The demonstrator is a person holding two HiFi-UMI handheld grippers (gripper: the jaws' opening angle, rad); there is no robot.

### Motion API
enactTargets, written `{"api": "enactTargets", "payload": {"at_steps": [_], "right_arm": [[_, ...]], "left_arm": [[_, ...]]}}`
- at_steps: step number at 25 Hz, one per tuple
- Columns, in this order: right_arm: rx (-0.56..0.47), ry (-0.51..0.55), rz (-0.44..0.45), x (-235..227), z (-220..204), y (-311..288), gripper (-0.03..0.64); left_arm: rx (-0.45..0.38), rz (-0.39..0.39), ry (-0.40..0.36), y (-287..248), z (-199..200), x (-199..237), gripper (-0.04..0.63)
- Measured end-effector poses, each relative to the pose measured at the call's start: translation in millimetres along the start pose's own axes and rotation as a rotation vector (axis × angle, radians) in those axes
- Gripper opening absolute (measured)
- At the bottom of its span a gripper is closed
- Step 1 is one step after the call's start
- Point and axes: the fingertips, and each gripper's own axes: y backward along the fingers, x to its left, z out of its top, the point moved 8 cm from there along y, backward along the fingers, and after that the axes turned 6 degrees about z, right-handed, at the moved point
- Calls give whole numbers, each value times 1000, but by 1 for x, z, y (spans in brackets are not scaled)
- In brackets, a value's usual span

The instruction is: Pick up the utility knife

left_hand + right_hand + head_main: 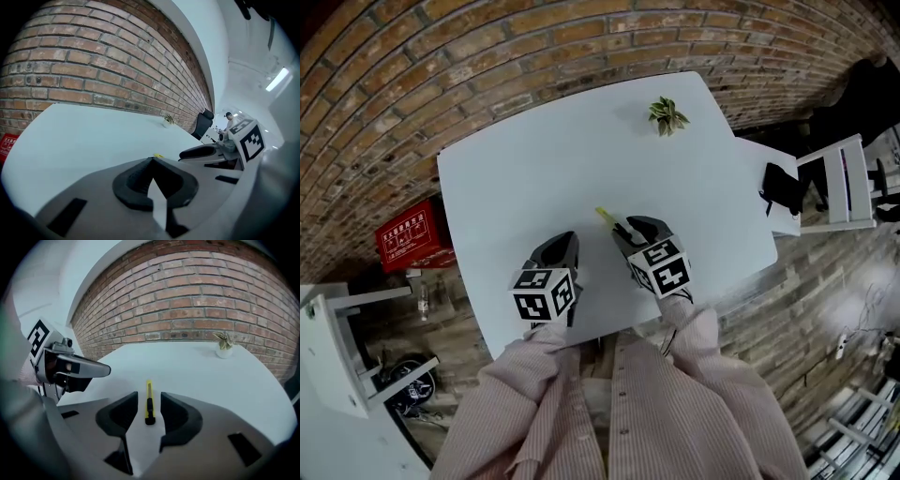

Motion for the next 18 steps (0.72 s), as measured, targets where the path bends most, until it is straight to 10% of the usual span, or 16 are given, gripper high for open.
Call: {"api": "enactTargets", "payload": {"at_steps": [18], "right_arm": [[173, 84, -46, 5, -4, -18, 86]], "left_arm": [[28, -17, 10, -7, -3, 5, -8]]}}
